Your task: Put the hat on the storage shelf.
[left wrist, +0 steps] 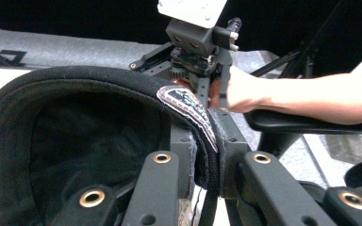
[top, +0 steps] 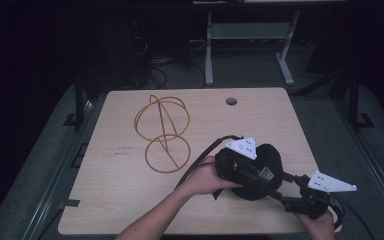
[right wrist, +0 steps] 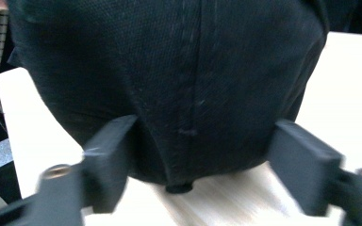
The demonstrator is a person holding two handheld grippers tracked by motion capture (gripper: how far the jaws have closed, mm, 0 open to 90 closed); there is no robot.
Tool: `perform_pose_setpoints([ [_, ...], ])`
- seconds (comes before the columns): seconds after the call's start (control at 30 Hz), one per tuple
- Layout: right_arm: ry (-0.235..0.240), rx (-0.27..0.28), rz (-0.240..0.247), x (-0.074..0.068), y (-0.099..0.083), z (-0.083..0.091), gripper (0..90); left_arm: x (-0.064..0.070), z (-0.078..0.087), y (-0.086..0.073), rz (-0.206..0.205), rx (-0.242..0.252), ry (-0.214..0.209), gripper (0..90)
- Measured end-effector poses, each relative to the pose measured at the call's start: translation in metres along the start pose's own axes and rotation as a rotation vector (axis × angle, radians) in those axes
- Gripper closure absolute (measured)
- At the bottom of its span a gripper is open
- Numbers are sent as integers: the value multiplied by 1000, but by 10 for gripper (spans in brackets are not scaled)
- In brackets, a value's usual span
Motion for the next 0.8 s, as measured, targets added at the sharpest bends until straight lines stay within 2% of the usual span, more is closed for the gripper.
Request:
perform_pose_setpoints([
  [0.07,13,19,13,-2,2,2,457,0,0,1,-5,2,-4,806],
  [0.1,29,28,18,-3,3,3,564,0,0,1,-6,1,-2,806],
  [0.17,41,29,40,-6,5,2,692,-1,0,0,-8,-3,10,805],
  [0.2,38,23,52,-7,6,1,747,-2,1,0,-10,-3,13,805],
  [0.27,35,19,65,-9,7,1,798,-3,3,-2,-1,1,13,804],
  [0.4,36,27,69,-11,9,3,830,-5,7,-5,2,-7,31,783],
  [0.5,27,27,71,-11,11,4,833,-4,10,-7,-11,-26,45,714],
  [0.63,15,23,77,-11,11,6,835,-6,14,-10,-33,-42,89,629],
  [0.8,3,26,71,-10,13,9,836,-9,21,-16,-41,-70,166,530],
])
Point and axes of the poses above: each handheld gripper's, and its own axes: z roughly backward along the jaws, y roughly out of its top, x roughly to its right, the point moved 7 cm from there along -z, roughly forward along the jaws, and after that the axes turned 13 degrees about y, right-handed, at the moved point
